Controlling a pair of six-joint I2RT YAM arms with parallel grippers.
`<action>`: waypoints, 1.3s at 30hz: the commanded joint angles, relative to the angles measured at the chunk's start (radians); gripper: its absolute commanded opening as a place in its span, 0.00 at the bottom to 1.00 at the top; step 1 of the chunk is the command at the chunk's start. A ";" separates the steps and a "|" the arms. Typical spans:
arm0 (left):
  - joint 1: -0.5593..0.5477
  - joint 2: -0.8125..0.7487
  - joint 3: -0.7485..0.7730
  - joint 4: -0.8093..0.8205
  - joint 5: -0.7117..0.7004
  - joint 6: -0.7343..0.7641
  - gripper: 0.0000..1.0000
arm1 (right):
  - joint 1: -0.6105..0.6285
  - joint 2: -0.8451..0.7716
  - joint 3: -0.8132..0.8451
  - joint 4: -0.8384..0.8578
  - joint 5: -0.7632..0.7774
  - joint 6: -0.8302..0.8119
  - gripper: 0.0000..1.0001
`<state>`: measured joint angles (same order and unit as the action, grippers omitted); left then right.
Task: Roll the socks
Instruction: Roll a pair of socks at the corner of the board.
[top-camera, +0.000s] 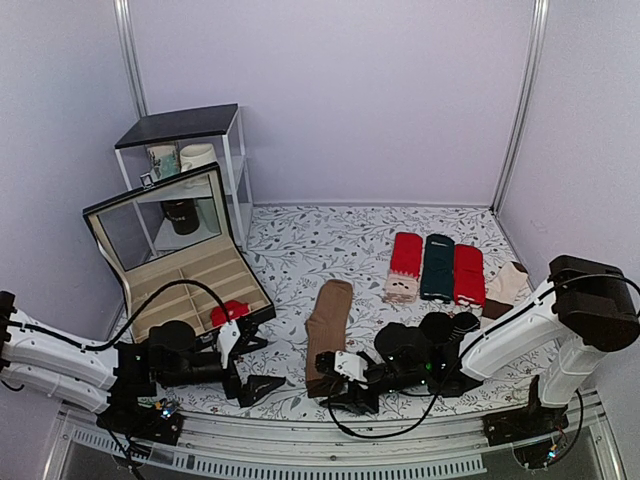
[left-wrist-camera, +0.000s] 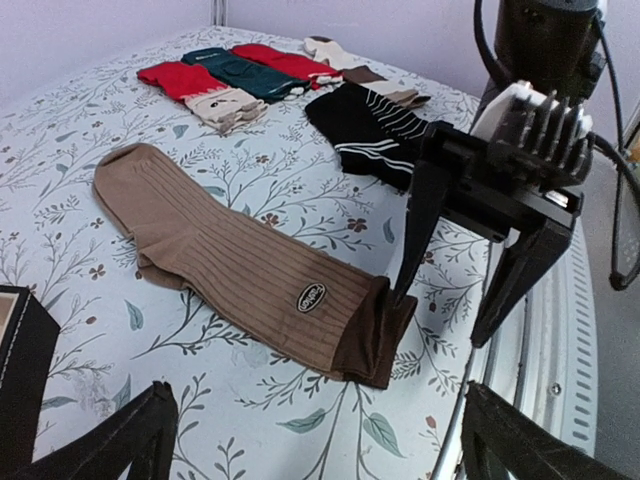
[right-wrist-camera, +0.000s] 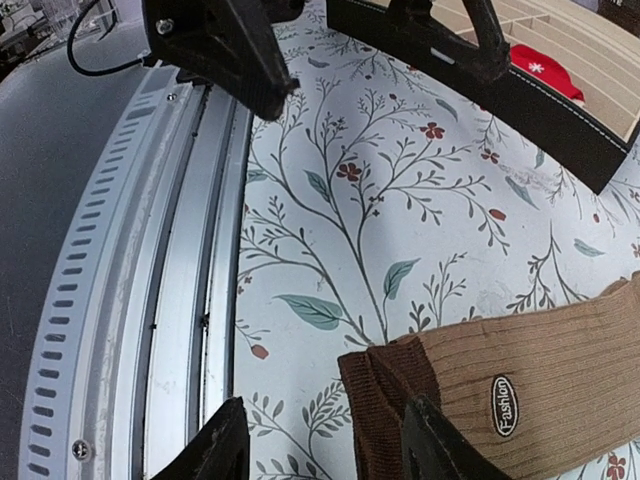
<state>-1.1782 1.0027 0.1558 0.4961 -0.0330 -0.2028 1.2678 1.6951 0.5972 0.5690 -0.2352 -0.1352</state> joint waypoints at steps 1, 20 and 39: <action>-0.015 0.022 0.024 0.034 0.013 0.004 0.99 | -0.005 0.042 0.000 0.019 0.029 -0.027 0.53; -0.015 0.083 0.050 0.054 0.036 0.015 1.00 | -0.012 0.065 -0.078 0.111 0.106 0.015 0.47; -0.014 0.147 0.065 0.102 0.040 0.022 1.00 | -0.054 0.048 -0.056 0.098 0.058 -0.049 0.52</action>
<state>-1.1782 1.1339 0.1913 0.5652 -0.0071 -0.1967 1.2396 1.6764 0.5129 0.6441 -0.1383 -0.1585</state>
